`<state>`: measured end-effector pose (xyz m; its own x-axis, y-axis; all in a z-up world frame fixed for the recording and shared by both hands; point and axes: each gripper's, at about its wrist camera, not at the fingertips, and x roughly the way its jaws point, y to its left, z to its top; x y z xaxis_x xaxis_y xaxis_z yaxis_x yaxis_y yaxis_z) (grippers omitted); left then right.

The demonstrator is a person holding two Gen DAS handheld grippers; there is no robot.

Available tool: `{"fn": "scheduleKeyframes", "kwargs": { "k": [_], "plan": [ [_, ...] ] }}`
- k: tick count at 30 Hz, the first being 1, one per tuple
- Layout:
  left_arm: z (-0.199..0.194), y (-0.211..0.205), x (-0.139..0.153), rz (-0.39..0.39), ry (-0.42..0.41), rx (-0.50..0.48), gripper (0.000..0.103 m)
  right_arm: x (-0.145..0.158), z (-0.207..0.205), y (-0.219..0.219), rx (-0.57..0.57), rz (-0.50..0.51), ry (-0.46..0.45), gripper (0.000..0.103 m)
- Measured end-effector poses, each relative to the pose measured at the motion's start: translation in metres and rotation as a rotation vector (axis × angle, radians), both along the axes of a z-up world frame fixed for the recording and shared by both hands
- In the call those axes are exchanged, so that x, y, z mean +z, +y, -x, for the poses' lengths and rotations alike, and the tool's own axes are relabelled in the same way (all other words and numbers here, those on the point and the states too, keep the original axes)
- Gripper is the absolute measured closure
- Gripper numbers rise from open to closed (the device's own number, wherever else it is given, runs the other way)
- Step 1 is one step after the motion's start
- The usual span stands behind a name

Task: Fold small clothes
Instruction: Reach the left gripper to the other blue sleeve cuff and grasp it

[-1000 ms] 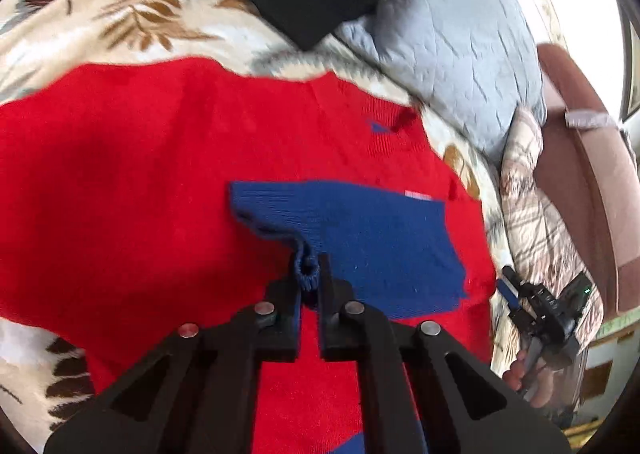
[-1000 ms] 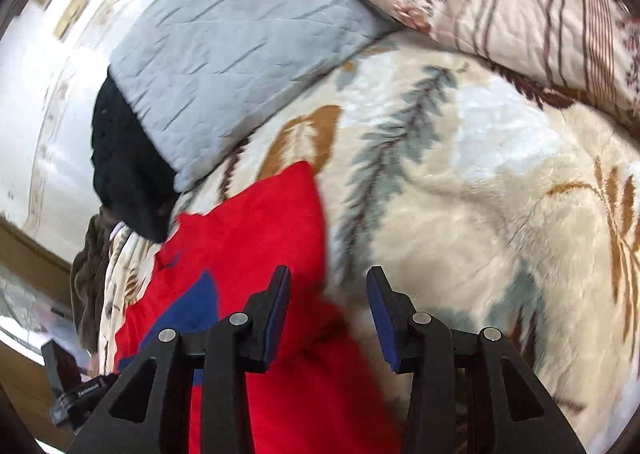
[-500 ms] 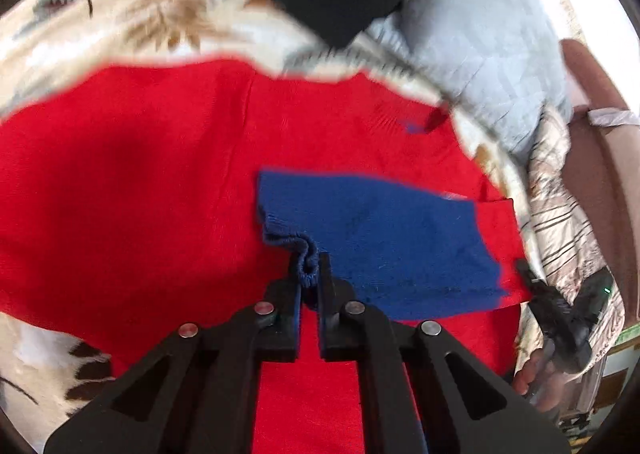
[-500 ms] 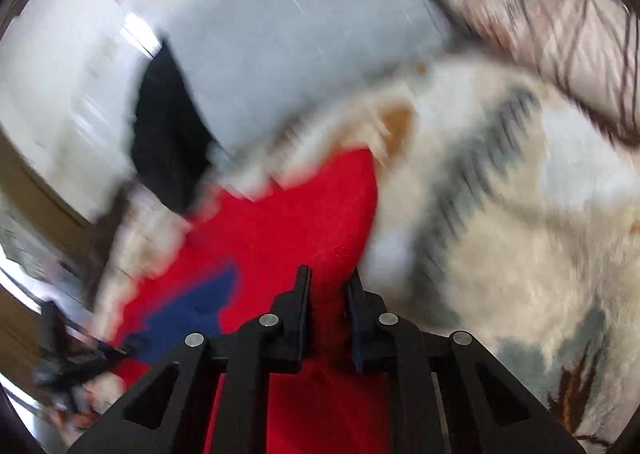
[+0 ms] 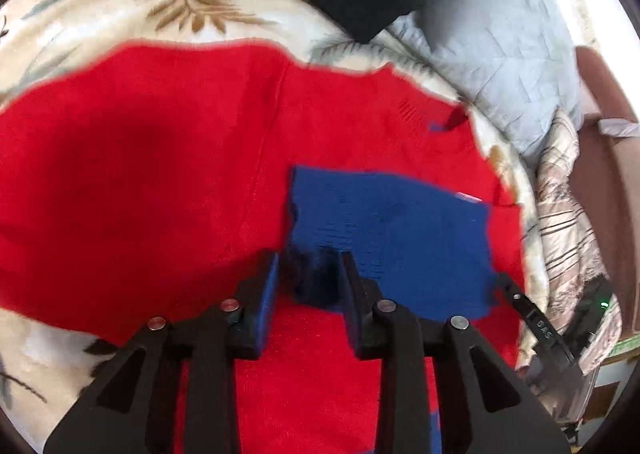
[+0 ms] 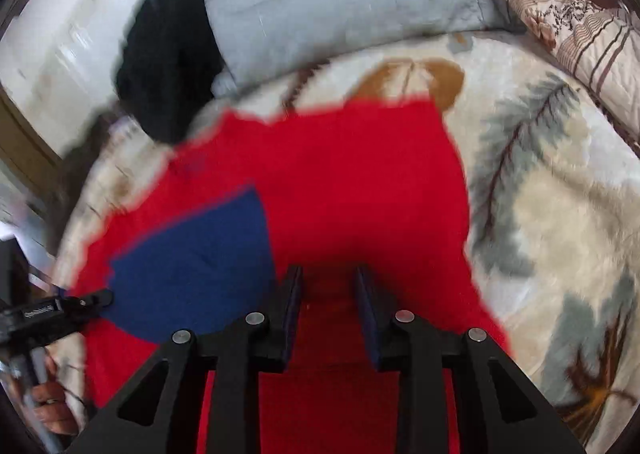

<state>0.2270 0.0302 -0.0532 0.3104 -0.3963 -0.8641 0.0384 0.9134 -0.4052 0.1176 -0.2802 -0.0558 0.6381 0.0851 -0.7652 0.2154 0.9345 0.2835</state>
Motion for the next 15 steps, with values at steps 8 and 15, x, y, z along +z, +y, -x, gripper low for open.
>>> {"fn": "scheduleKeyframes", "kwargs": {
  "k": [8, 15],
  "plan": [
    [0.010, 0.061, 0.047, 0.061, -0.052, 0.145, 0.065, 0.017, -0.038, 0.124, 0.297, -0.065, -0.056, 0.073],
    [0.019, 0.187, 0.061, 0.041, -0.042, 0.382, 0.045, -0.011, -0.054, 0.202, 0.413, -0.036, -0.046, 0.072]
  ]
}}
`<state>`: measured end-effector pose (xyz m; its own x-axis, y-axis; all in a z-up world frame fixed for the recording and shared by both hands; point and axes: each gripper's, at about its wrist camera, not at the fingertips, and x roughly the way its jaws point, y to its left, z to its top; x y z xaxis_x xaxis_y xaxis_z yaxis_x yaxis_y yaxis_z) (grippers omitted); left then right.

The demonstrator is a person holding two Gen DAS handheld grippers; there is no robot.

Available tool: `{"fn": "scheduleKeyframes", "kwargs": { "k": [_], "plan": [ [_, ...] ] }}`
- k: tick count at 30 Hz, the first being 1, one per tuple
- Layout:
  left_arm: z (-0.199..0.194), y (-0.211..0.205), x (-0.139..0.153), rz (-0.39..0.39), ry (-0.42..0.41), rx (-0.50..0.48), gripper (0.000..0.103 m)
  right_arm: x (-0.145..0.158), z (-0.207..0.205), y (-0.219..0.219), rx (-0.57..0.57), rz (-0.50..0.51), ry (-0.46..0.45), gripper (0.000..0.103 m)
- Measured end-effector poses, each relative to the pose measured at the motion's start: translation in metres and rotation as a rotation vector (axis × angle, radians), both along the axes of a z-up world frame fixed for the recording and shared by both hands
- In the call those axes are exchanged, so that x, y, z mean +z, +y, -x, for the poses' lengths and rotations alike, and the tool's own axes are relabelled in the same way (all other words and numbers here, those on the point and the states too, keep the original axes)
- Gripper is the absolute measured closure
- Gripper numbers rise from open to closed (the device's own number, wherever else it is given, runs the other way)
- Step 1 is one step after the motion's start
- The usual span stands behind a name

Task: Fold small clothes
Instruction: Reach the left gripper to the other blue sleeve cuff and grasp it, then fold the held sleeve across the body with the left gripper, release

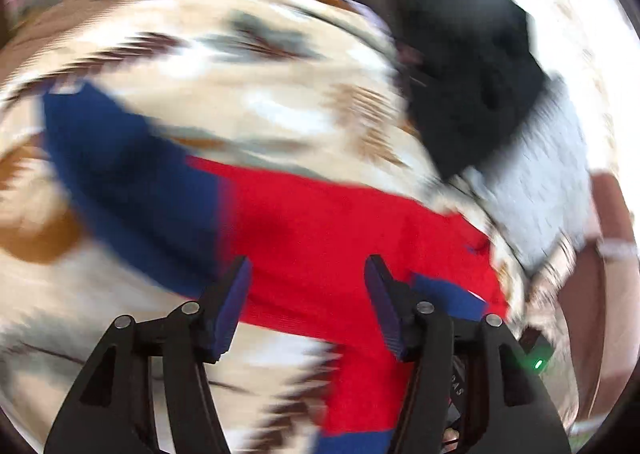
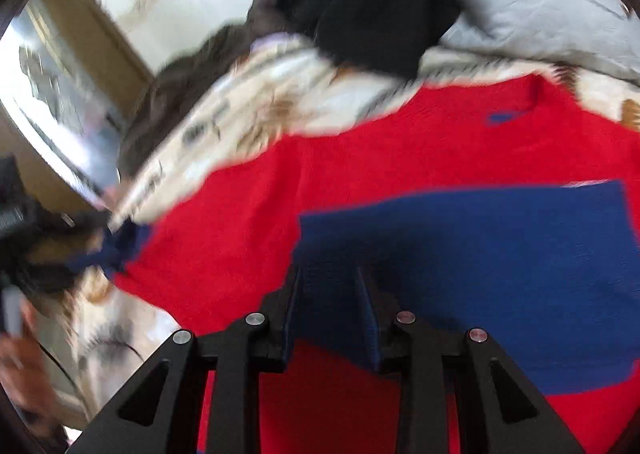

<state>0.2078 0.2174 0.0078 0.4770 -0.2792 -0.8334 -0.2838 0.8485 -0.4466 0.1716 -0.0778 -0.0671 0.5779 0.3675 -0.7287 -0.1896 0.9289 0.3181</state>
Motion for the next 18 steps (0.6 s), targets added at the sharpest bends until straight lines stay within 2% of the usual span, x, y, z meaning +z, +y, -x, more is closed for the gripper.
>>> {"fn": "scheduleKeyframes", "kwargs": {
  "k": [4, 6, 10, 13, 14, 15, 16, 17, 18],
  "plan": [
    [0.010, 0.087, -0.007, -0.023, 0.039, 0.187, 0.045, -0.002, 0.003, 0.003, 0.004, -0.006, -0.017, 0.069],
    [0.010, 0.114, -0.015, -0.007, 0.067, 0.246, 0.039, -0.002, 0.001, -0.001, 0.003, -0.023, -0.016, 0.069],
    [0.003, 0.135, -0.044, 0.102, 0.091, 0.294, 0.038, -0.003, 0.002, -0.003, 0.003, -0.021, -0.023, 0.069],
    [-0.008, 0.137, -0.062, 0.154, 0.101, 0.302, 0.038, -0.002, 0.001, -0.003, 0.003, -0.024, -0.022, 0.069],
    [-0.009, 0.138, -0.064, 0.164, 0.082, 0.320, 0.039, -0.002, 0.002, -0.003, 0.004, -0.025, -0.023, 0.069],
    [-0.008, 0.138, -0.060, 0.166, 0.064, 0.332, 0.044, -0.001, 0.002, -0.003, 0.003, -0.027, -0.023, 0.069],
    [-0.006, 0.139, -0.058, 0.180, 0.028, 0.343, 0.056, -0.001, 0.002, -0.003, 0.004, -0.029, -0.023, 0.069],
    [-0.005, 0.140, -0.057, 0.200, 0.012, 0.343, 0.091, -0.001, 0.002, -0.003, 0.004, -0.032, -0.022, 0.069],
    [-0.005, 0.141, -0.058, 0.227, 0.003, 0.339, 0.098, -0.001, 0.002, -0.004, 0.004, -0.037, -0.021, 0.069]
  ]
}}
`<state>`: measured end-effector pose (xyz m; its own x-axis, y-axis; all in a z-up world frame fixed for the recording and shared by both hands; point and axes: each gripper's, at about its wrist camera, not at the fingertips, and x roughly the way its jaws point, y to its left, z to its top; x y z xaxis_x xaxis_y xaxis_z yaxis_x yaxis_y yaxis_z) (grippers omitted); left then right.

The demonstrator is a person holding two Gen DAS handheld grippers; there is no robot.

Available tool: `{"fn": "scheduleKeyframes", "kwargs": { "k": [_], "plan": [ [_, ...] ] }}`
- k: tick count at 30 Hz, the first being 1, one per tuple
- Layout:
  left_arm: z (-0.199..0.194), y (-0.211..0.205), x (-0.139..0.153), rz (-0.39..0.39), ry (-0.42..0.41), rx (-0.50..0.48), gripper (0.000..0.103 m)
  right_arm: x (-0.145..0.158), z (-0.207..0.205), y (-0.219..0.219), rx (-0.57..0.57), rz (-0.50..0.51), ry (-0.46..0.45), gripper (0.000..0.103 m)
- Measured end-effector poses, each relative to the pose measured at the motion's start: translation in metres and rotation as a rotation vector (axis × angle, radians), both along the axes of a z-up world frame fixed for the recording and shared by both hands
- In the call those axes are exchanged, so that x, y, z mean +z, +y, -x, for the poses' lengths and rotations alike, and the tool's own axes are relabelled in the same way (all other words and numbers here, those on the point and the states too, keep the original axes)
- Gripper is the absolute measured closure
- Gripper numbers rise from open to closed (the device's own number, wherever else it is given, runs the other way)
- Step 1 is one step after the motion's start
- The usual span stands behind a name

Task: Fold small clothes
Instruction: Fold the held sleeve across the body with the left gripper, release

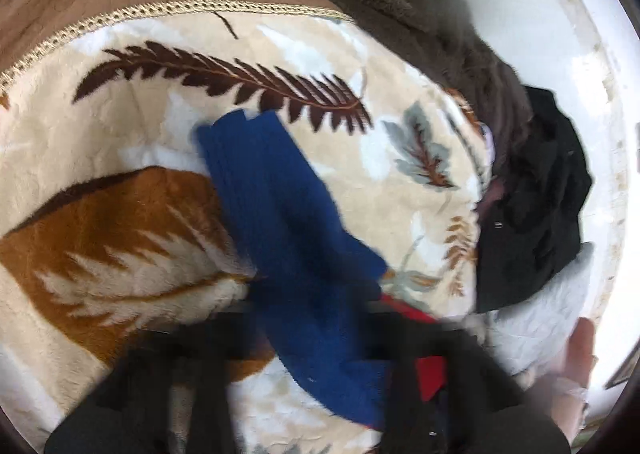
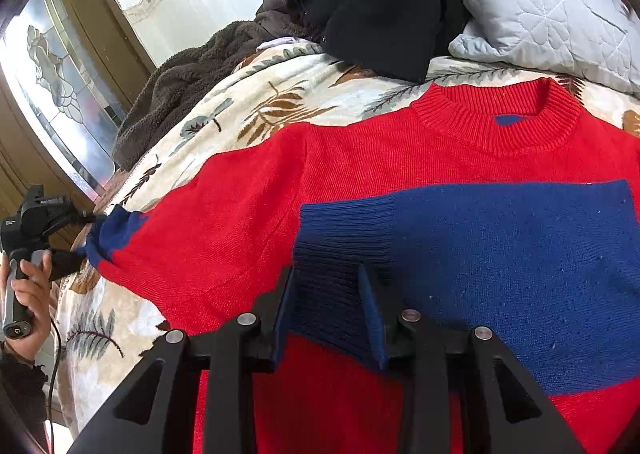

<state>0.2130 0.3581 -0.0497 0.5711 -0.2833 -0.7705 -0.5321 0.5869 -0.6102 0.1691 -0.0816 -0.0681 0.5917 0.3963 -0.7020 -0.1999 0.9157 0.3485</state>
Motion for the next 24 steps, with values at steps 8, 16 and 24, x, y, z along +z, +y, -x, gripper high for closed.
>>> {"fn": "scheduleKeyframes", "kwargs": {
  "k": [8, 16, 24],
  "plan": [
    [0.018, -0.017, 0.030, 0.036, -0.101, -0.002, 0.098, 0.010, 0.002, -0.001, -0.005, 0.015, 0.011, 0.069],
    [0.015, -0.081, 0.076, -0.017, -0.160, -0.135, 0.098, 0.024, 0.015, -0.048, -0.084, 0.060, -0.006, 0.064],
    [0.006, -0.161, 0.092, -0.032, -0.162, -0.276, 0.098, 0.025, 0.033, -0.120, -0.187, 0.160, -0.001, 0.060]
  ]
}}
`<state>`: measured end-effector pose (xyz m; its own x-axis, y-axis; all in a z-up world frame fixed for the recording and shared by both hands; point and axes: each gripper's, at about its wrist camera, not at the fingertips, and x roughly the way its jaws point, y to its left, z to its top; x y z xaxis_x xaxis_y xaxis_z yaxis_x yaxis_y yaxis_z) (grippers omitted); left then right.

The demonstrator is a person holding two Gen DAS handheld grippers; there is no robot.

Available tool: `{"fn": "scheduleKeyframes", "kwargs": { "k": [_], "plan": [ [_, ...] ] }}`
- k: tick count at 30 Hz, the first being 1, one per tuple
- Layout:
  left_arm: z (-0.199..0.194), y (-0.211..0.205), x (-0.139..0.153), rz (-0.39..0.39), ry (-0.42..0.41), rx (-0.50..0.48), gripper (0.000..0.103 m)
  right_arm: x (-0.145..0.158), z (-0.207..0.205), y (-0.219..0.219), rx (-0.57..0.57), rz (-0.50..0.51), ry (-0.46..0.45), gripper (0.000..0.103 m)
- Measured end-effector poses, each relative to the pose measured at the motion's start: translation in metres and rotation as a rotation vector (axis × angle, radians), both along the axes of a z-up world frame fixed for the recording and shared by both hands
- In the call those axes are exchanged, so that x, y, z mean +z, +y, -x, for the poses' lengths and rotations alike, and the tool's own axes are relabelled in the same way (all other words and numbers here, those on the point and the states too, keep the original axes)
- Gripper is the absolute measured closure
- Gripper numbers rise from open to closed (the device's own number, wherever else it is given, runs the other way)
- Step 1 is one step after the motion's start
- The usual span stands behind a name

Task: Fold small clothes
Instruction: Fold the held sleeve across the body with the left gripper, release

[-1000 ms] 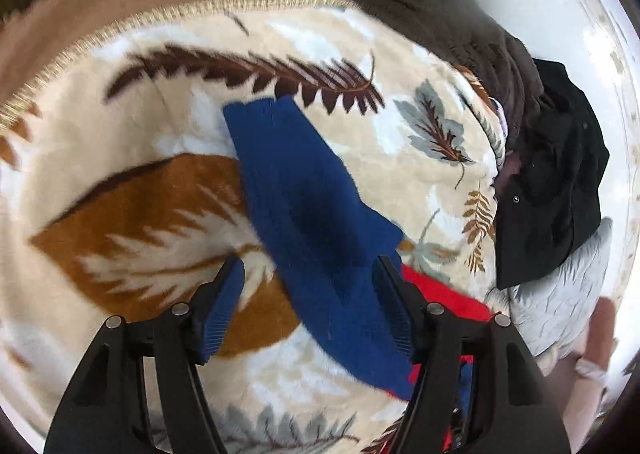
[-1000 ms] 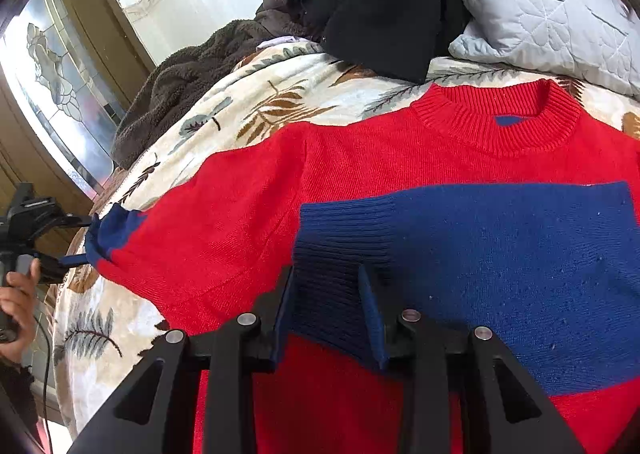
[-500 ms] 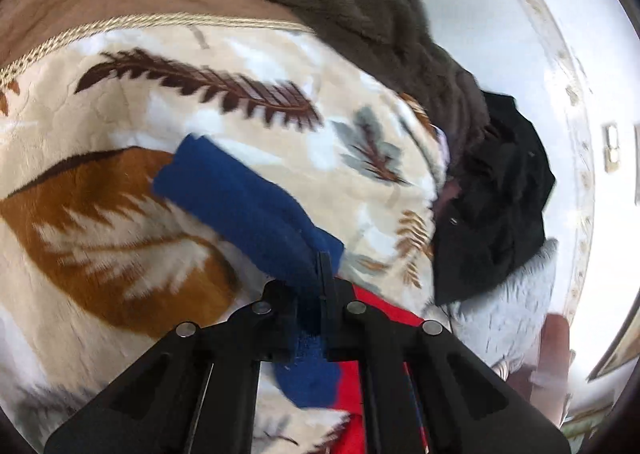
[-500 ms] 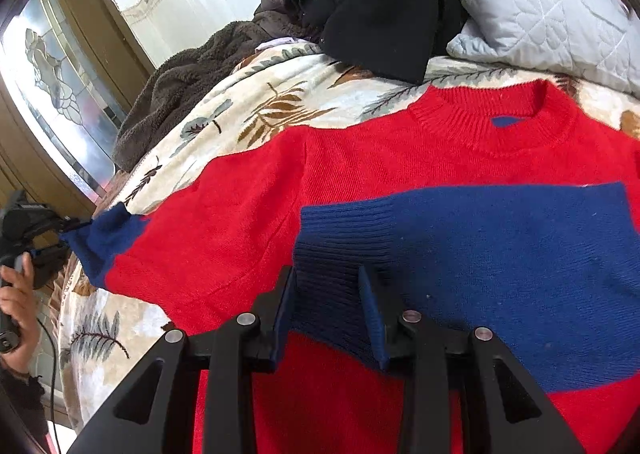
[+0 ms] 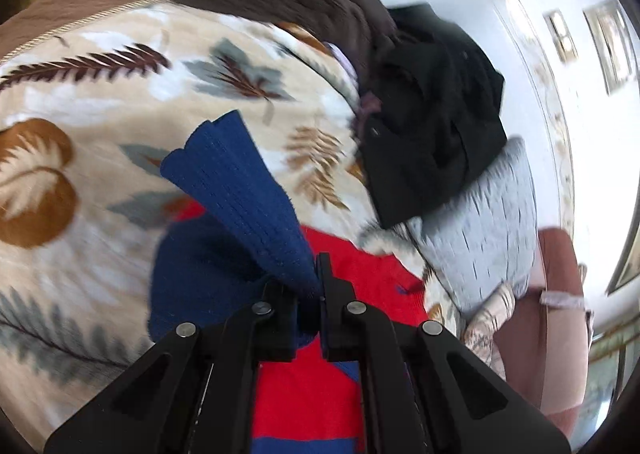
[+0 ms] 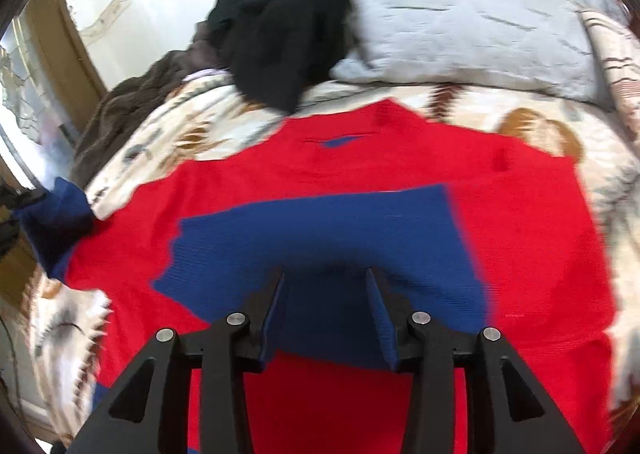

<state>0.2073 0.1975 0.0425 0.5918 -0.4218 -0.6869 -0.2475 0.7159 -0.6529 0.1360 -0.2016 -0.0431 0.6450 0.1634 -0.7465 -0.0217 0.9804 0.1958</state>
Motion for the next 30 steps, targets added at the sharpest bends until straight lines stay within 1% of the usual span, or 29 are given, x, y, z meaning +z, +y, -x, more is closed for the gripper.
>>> {"fn": "scheduleKeyframes", "kwargs": {
  "k": [2, 4, 5, 6, 8, 12, 15, 19, 23, 25, 26, 27, 28, 29, 30],
  "plan": [
    [-0.002, -0.021, 0.001, -0.002, -0.001, -0.021, 0.098, -0.002, 0.006, -0.017, -0.022, 0.024, 0.000, 0.059],
    [-0.003, -0.039, 0.002, -0.010, 0.001, -0.045, 0.098, -0.008, 0.011, -0.033, -0.042, 0.037, 0.014, 0.055],
    [-0.004, -0.048, 0.003, -0.011, 0.003, -0.054, 0.098, -0.013, 0.013, -0.038, -0.040, 0.030, 0.026, 0.055],
    [-0.005, -0.056, 0.002, -0.011, 0.005, -0.065, 0.098, -0.017, 0.016, -0.042, -0.031, 0.018, 0.019, 0.055],
    [-0.007, -0.078, 0.002, -0.009, 0.015, -0.093, 0.098, -0.020, 0.022, -0.044, -0.019, 0.000, -0.012, 0.053],
    [-0.012, -0.119, 0.000, -0.020, 0.031, -0.149, 0.098, -0.022, 0.022, -0.043, -0.008, -0.021, -0.017, 0.047],
    [-0.016, -0.148, -0.003, -0.038, 0.039, -0.192, 0.098, -0.022, 0.022, -0.047, -0.004, -0.055, -0.026, 0.046],
    [-0.025, -0.190, -0.018, -0.056, 0.069, -0.244, 0.098, -0.024, 0.025, -0.053, -0.004, -0.107, -0.038, 0.045],
    [-0.032, -0.228, -0.050, -0.094, 0.120, -0.297, 0.098, -0.025, 0.026, -0.056, -0.004, -0.140, -0.045, 0.045],
    [-0.031, -0.240, -0.065, -0.115, 0.142, -0.319, 0.095, -0.026, 0.026, -0.056, -0.004, -0.143, -0.047, 0.045],
    [-0.031, -0.247, -0.077, -0.123, 0.165, -0.339, 0.087, -0.026, 0.026, -0.056, -0.004, -0.142, -0.047, 0.045],
    [-0.032, -0.251, -0.085, -0.128, 0.188, -0.355, 0.077, -0.026, 0.026, -0.056, -0.004, -0.141, -0.047, 0.045],
    [-0.031, -0.253, -0.091, -0.126, 0.202, -0.366, 0.074, -0.026, 0.026, -0.056, -0.003, -0.139, -0.047, 0.045],
    [-0.030, -0.255, -0.096, -0.116, 0.203, -0.377, 0.074, -0.026, 0.026, -0.055, -0.003, -0.138, -0.046, 0.045],
    [-0.027, -0.254, -0.094, -0.118, 0.187, -0.379, 0.073, -0.026, 0.026, -0.055, -0.003, -0.138, -0.047, 0.045]
  ]
}}
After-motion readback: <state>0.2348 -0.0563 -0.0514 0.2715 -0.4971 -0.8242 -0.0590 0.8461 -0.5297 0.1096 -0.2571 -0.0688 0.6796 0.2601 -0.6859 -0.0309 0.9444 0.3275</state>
